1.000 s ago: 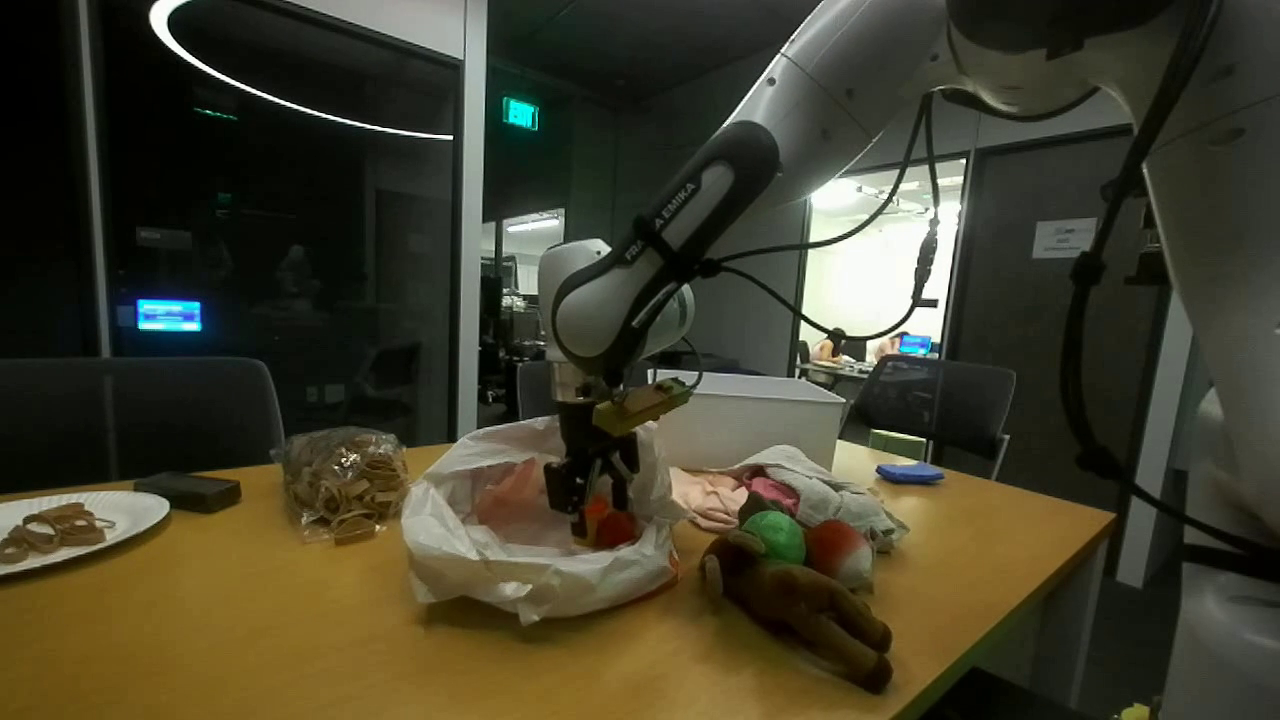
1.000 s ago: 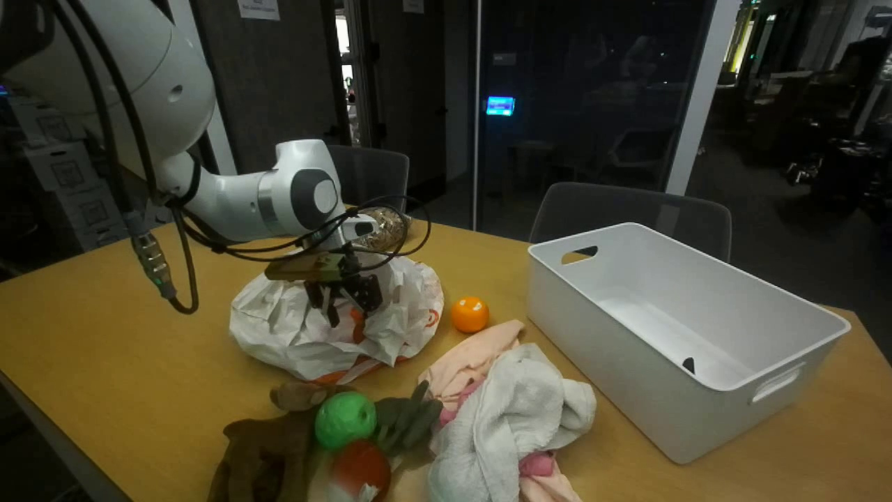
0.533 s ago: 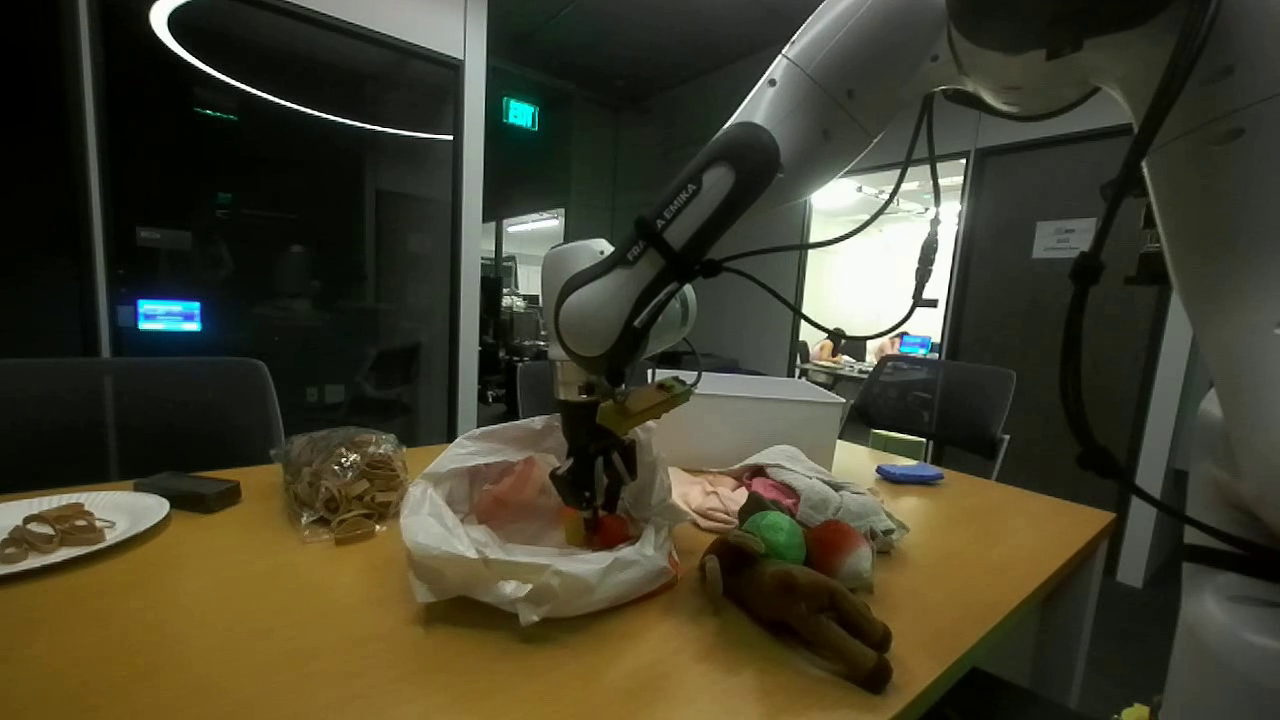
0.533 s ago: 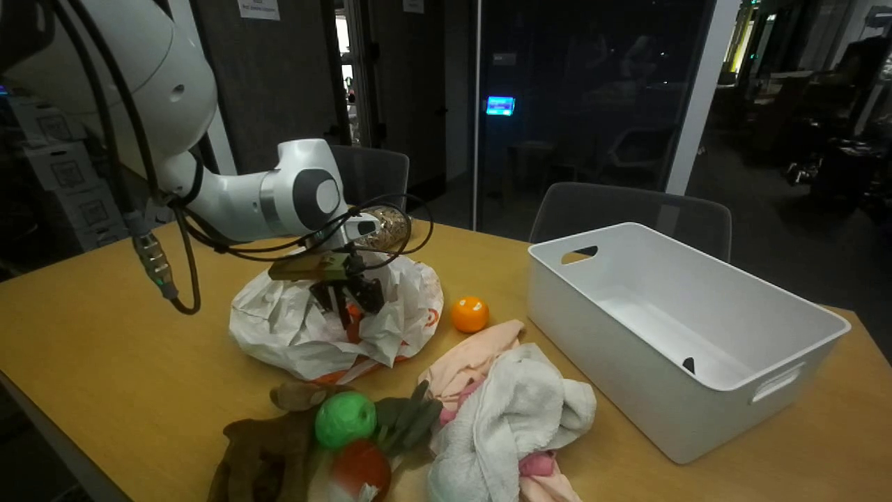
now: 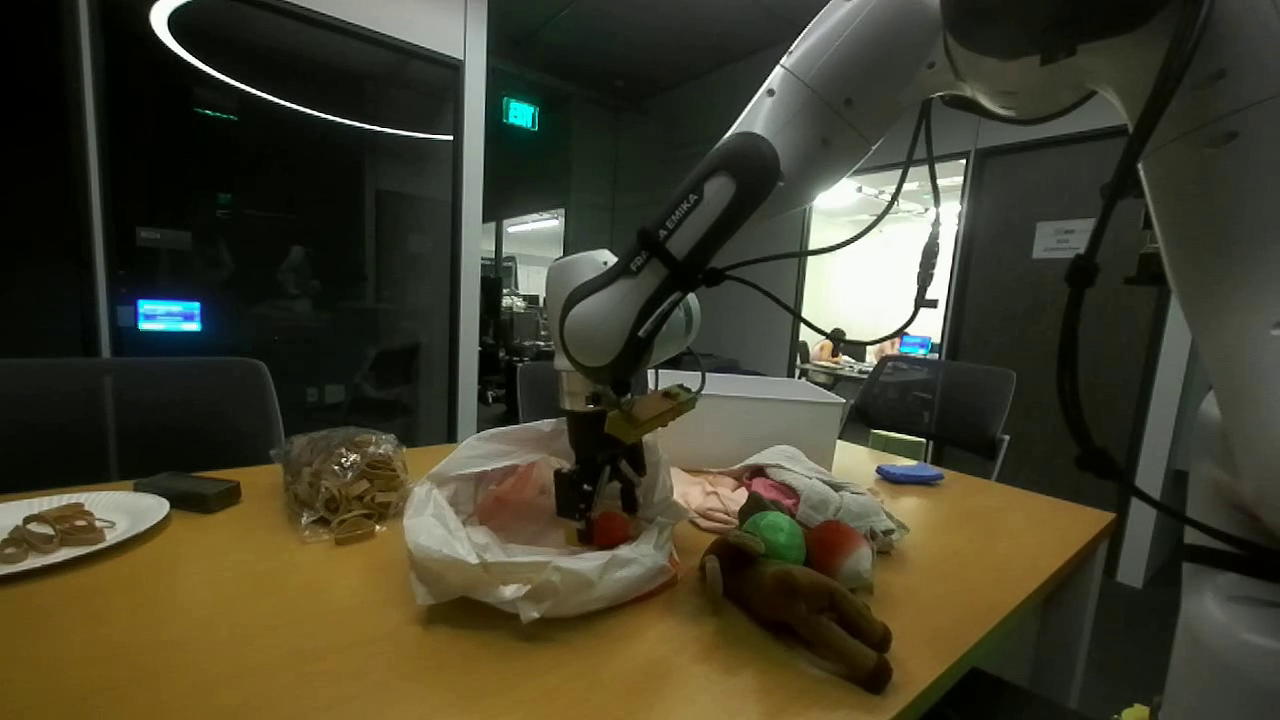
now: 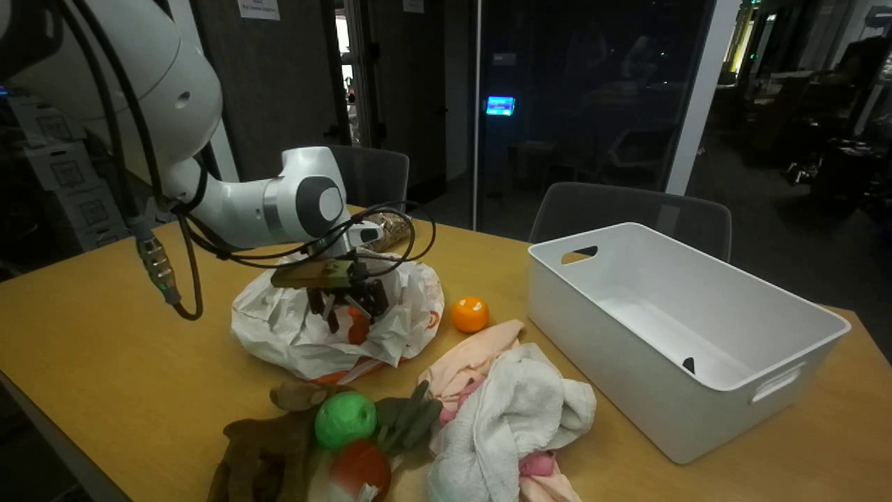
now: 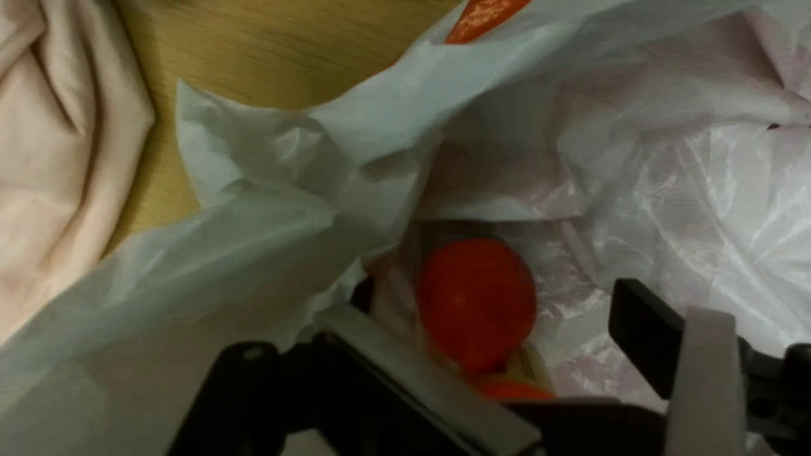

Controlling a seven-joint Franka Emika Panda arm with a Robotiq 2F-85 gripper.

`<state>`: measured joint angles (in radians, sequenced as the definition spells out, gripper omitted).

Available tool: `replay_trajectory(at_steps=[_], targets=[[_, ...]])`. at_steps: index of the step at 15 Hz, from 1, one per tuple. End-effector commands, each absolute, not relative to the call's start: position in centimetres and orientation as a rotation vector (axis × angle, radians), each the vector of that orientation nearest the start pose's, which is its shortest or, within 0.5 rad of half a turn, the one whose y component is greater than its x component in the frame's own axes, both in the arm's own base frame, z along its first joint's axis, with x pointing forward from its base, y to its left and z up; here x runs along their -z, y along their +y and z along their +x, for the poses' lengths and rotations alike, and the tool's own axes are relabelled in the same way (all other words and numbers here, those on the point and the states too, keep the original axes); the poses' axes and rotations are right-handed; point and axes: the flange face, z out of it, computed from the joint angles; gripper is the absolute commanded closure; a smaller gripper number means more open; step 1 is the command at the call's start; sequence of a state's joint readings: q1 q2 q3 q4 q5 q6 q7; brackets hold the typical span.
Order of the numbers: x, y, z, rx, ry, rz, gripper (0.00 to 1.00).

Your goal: Empty all the objects from the plastic

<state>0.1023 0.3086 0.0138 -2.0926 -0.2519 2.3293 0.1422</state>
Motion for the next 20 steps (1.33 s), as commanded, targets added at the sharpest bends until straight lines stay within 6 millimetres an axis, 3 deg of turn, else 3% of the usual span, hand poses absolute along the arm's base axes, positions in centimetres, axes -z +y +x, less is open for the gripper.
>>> replay_trajectory(at_steps=[1,3,8,10,12,17,20], targets=[[-26.6,5.8,57.2,-0.069,-0.293,-3.304,0.25],[-26.6,5.9,57.1,-0.063,-0.298,-3.299,0.26],[-27.2,6.0,57.2,-0.036,-0.292,-3.298,0.66],[-27.6,6.2,57.3,-0.025,-0.286,-3.297,0.77],[-28.9,6.8,56.8,-0.095,-0.295,-3.262,0.77],[-34.9,10.0,53.9,-0.347,-0.358,-3.103,0.77],[-37.0,8.7,51.4,-0.607,-0.288,-3.196,0.77]])
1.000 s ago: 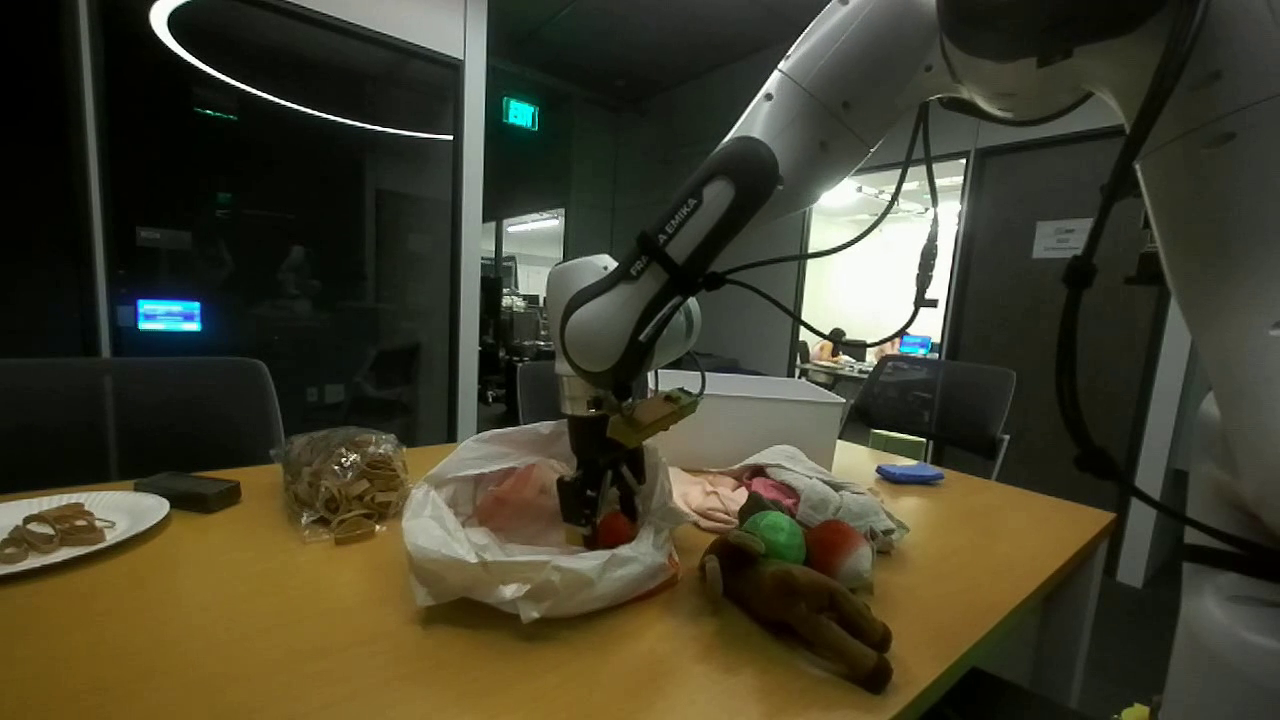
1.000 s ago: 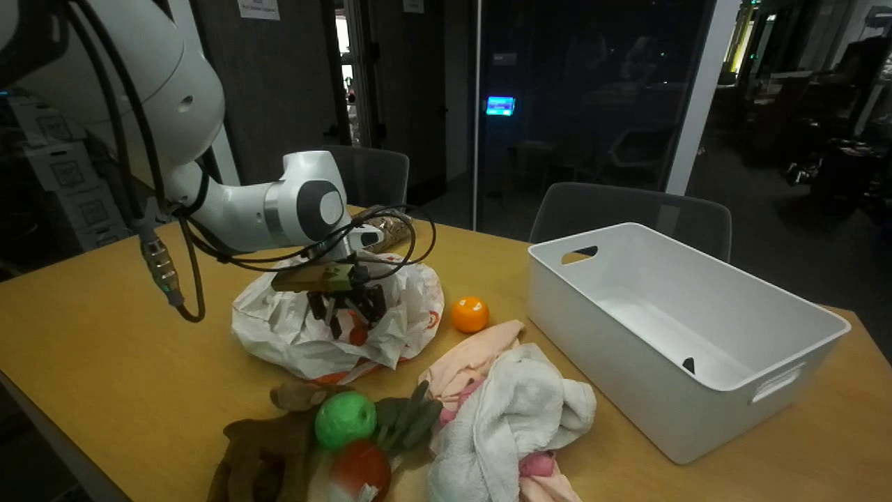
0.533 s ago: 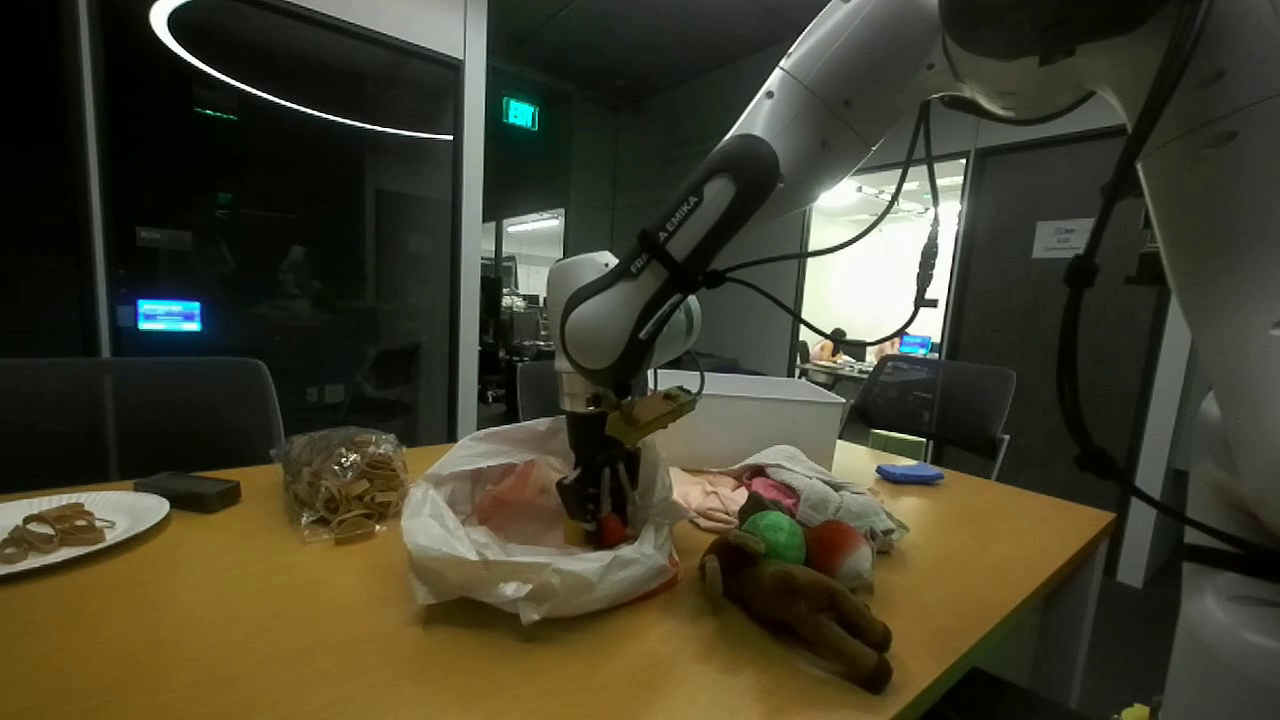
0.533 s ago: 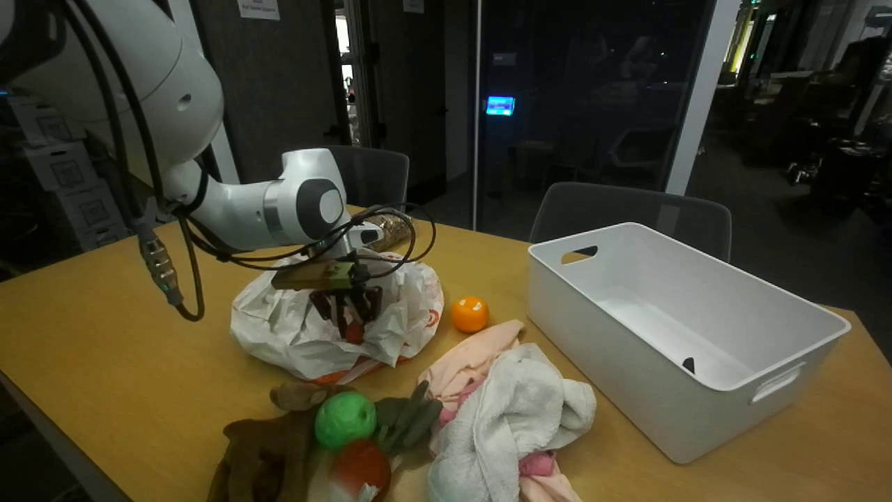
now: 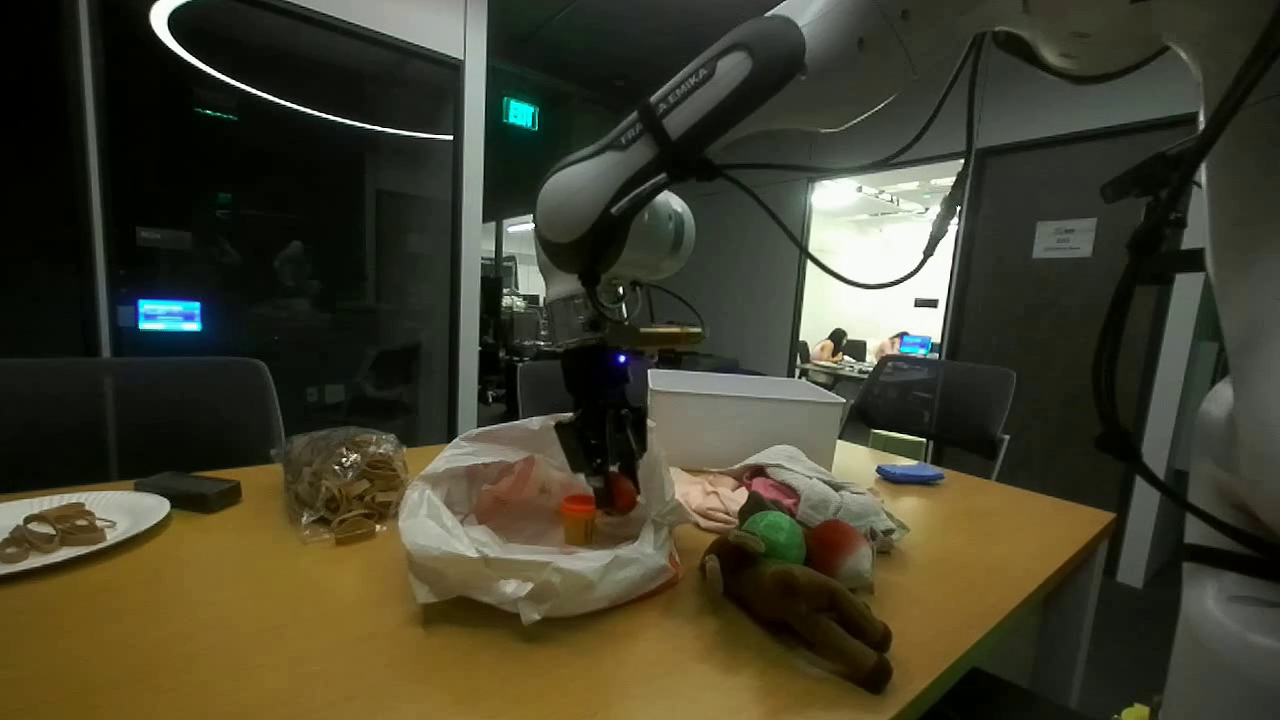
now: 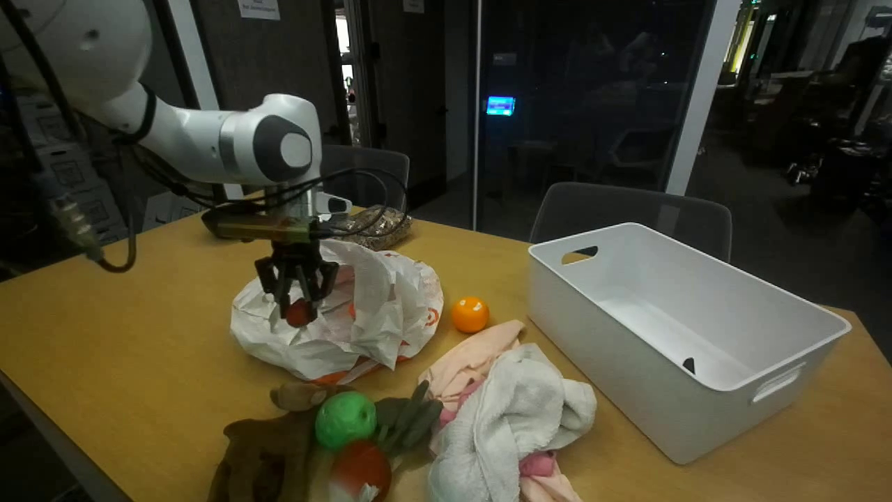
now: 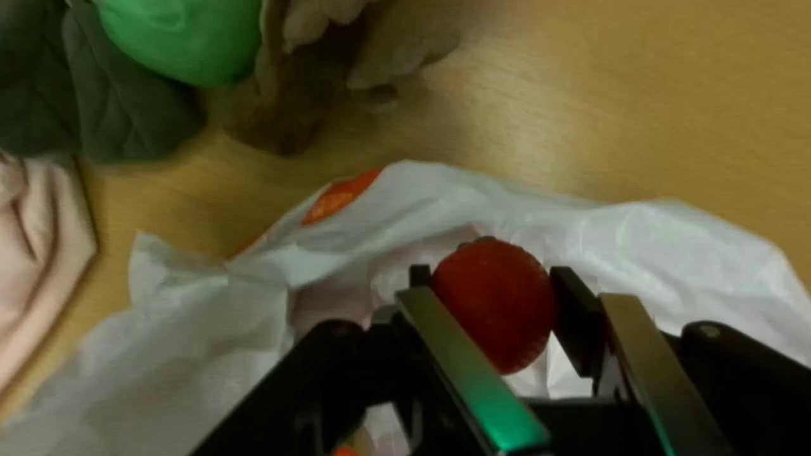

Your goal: Empty all the objects from the plastic

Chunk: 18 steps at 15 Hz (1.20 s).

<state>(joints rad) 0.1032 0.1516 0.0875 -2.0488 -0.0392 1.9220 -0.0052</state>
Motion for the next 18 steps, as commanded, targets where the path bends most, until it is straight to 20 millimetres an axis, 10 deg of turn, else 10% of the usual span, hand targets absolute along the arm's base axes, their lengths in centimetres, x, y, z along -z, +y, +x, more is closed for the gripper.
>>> replay_trajectory(at_steps=[1,7,8,9,13,18], targets=[[-37.5,7.9,50.6,-0.689,-0.256,-3.229,0.77],[-36.2,2.5,48.1,-0.895,-0.253,-3.387,0.77],[-36.0,2.1,48.1,-0.878,-0.291,-3.41,0.27],[-35.9,2.0,48.0,-0.856,-0.324,-3.425,0.26],[-35.9,4.6,49.7,-0.589,-0.496,-3.458,0.0],[-36.8,8.9,53.4,-0.216,-0.491,-3.337,0.0]])
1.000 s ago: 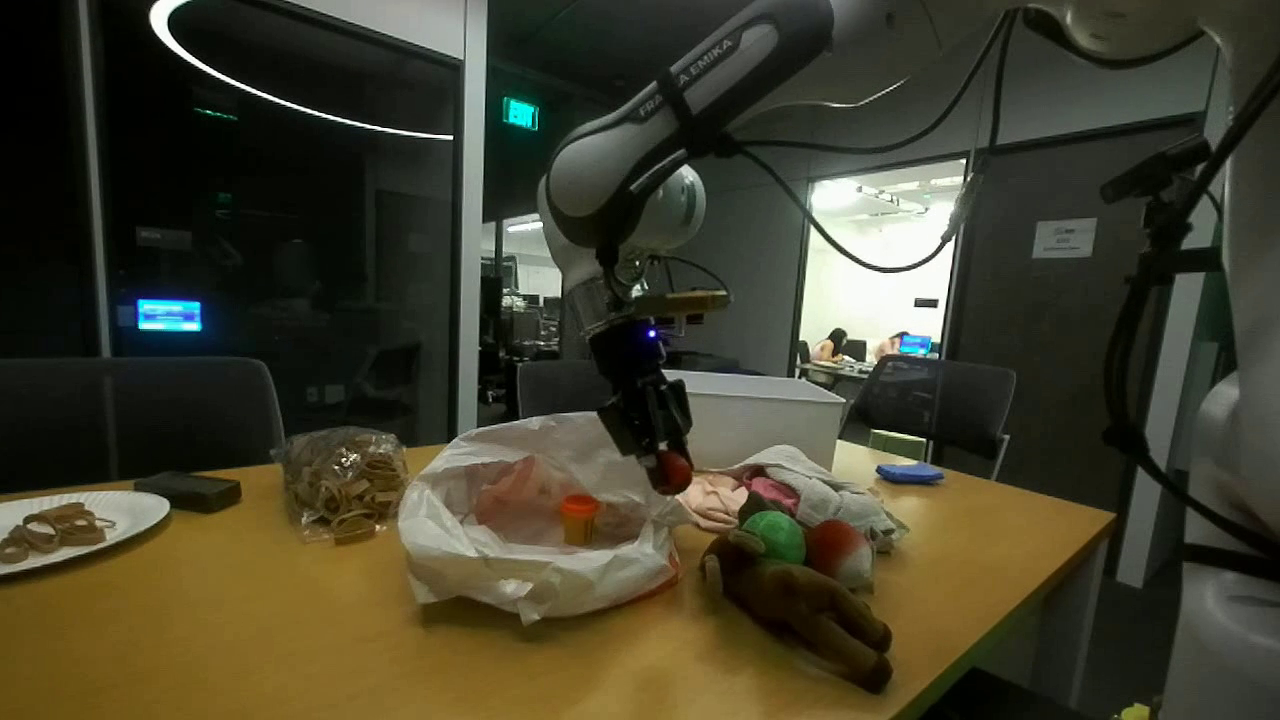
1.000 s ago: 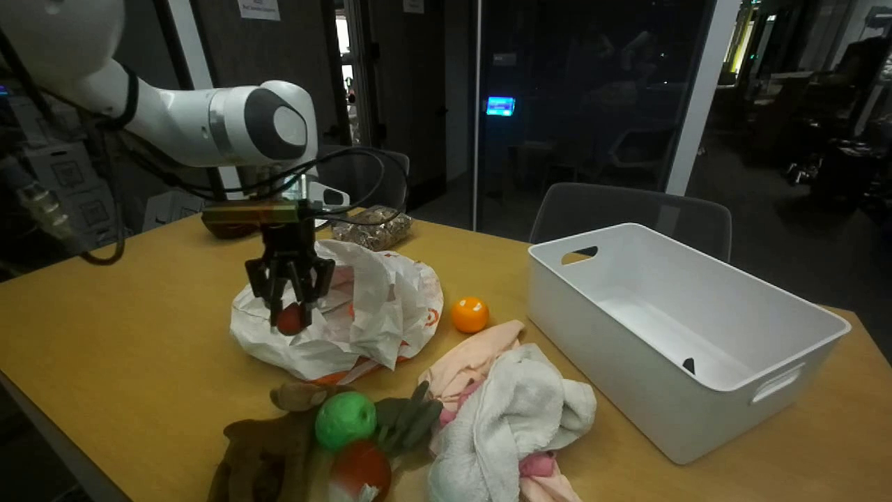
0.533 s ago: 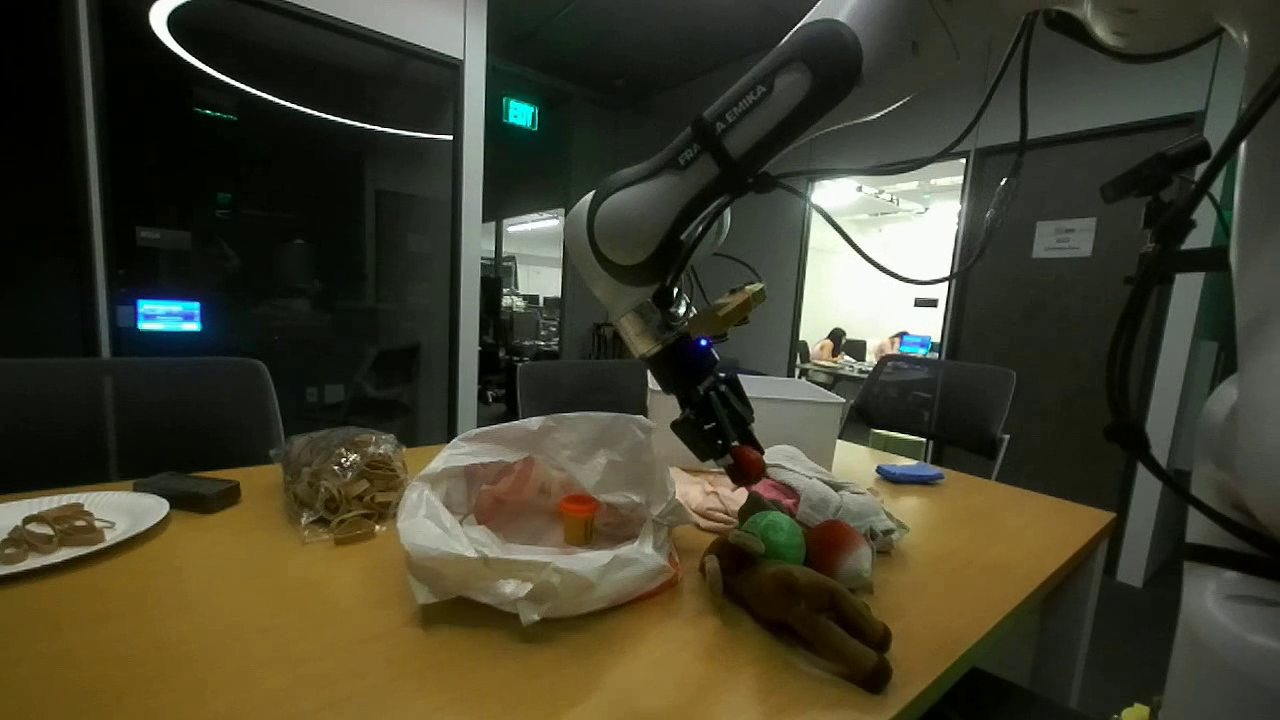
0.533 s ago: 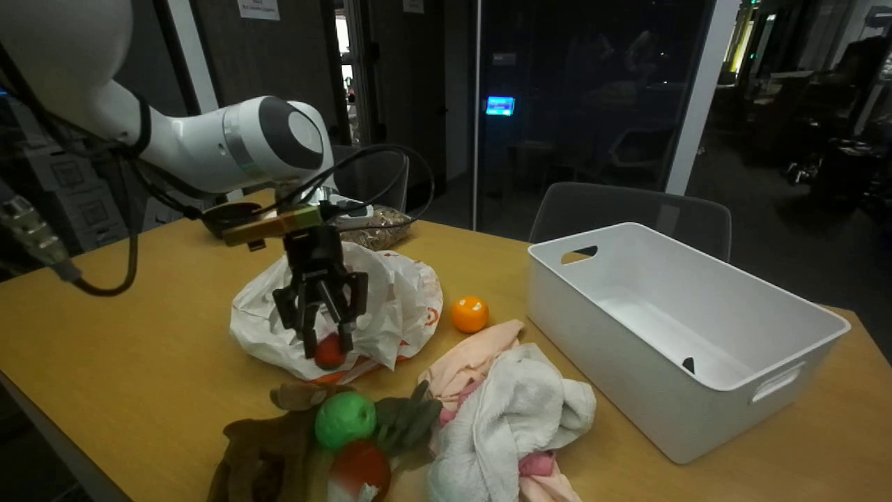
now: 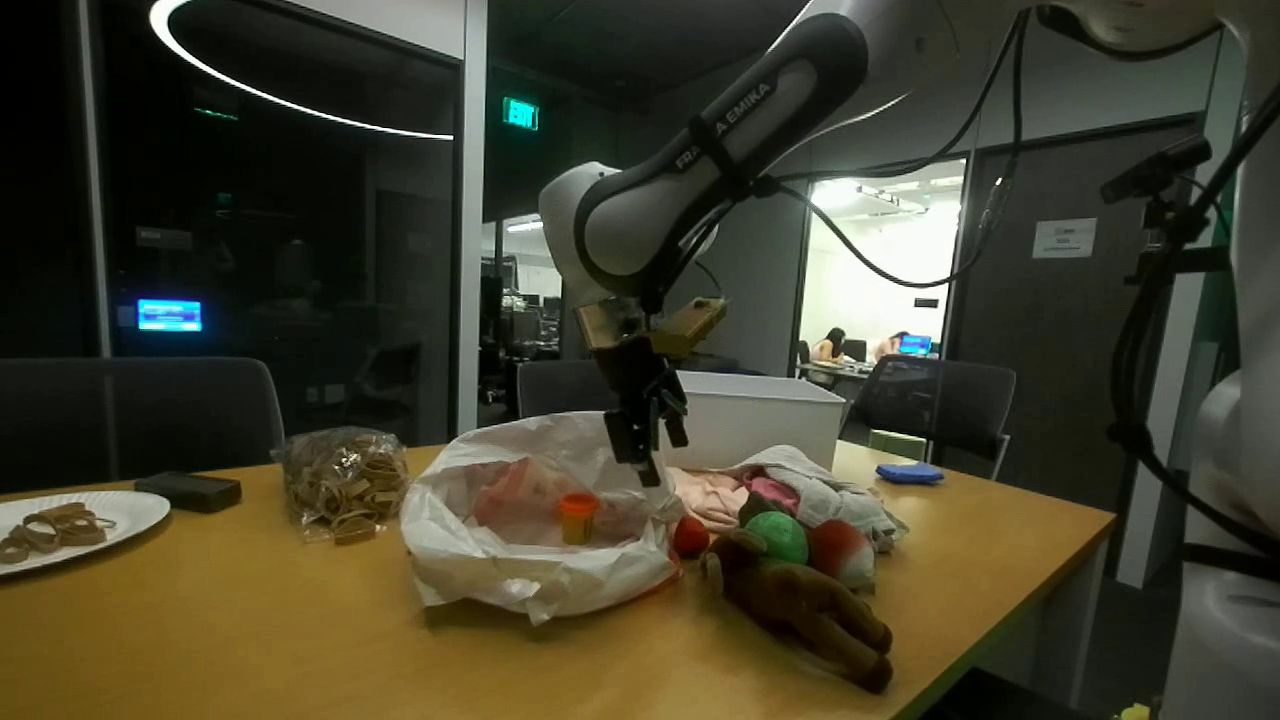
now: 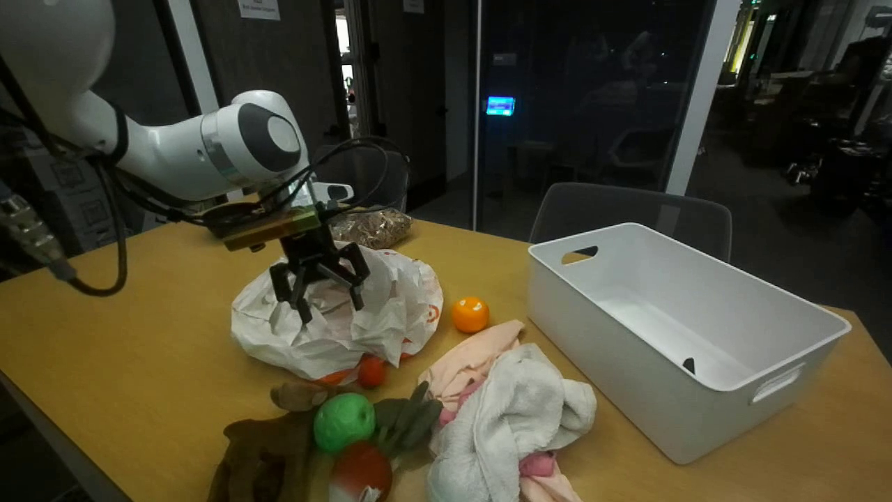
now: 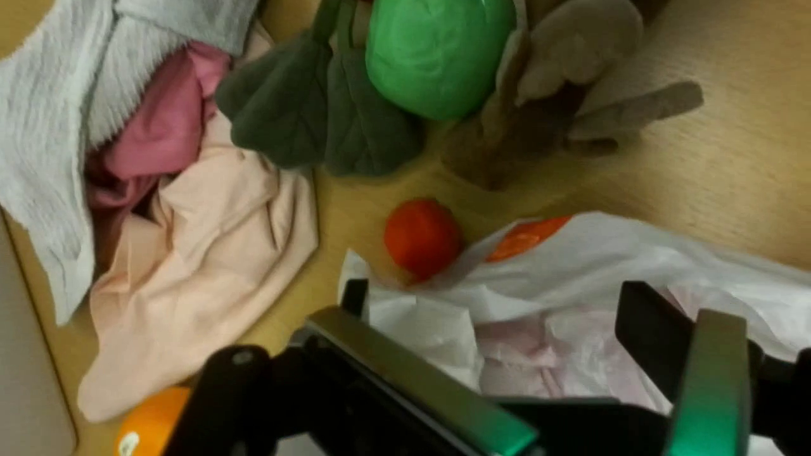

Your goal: Empty all the objects from the plastic

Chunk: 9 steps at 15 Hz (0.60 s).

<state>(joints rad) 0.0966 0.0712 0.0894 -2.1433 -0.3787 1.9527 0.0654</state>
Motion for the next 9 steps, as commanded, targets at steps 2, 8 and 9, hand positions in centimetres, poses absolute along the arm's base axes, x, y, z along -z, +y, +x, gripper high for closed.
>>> replay_trajectory(at_steps=[2,8,9], targets=[[-36.9,9.7,54.3,-0.128,-0.423,-3.257,0.0],[-33.5,9.5,56.8,-0.201,-0.133,-3.048,0.0],[-32.4,9.5,57.2,-0.231,-0.108,-3.029,0.0]])
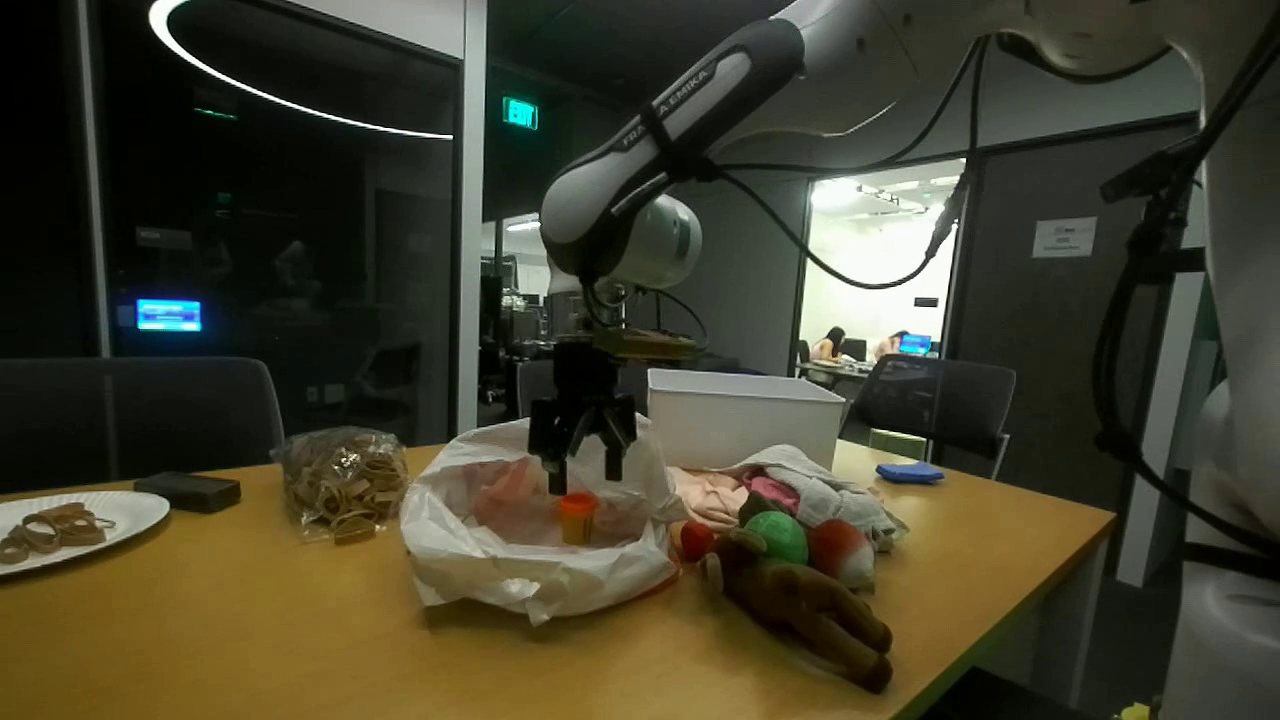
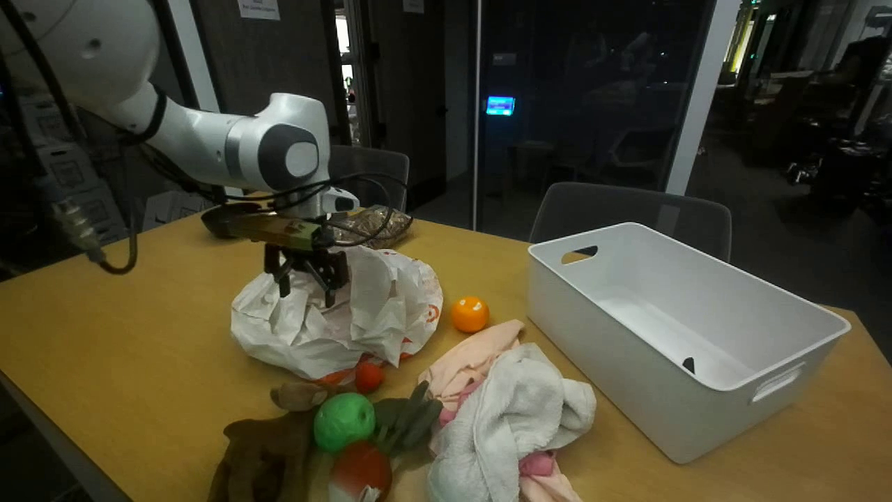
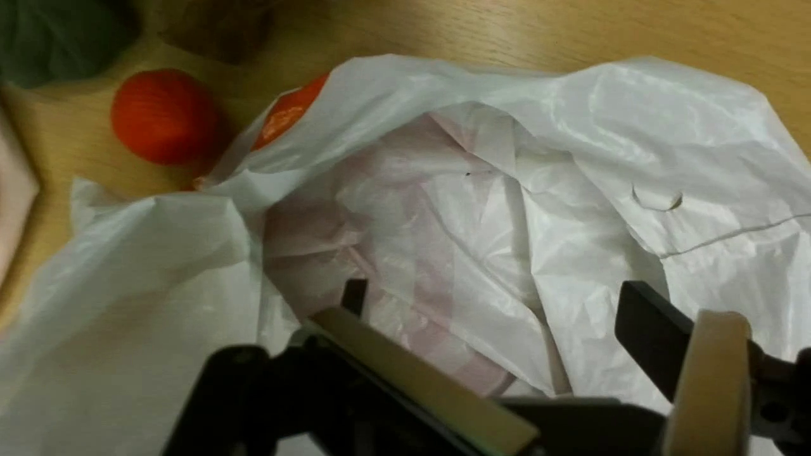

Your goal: Empty all the objects from the plastic

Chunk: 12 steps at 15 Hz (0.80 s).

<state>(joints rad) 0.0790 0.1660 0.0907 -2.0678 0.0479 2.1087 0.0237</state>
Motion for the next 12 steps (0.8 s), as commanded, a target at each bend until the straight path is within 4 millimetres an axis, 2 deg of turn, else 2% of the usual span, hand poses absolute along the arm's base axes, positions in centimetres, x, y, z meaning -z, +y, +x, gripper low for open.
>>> replay_trajectory(at_steps=[1,4,6,10,12], targets=[[-31.5,9.5,57.5,-0.246,-0.092,-3.023,0.0],[-28.9,9.3,58.6,-0.268,-0.071,-3.02,0.0],[-27.6,8.9,59.3,-0.255,-0.1,-3.11,0.0],[-26.9,8.2,59.7,-0.26,-0.168,-3.275,0.0],[-27.0,8.1,60.0,-0.215,-0.191,-3.302,0.0]])
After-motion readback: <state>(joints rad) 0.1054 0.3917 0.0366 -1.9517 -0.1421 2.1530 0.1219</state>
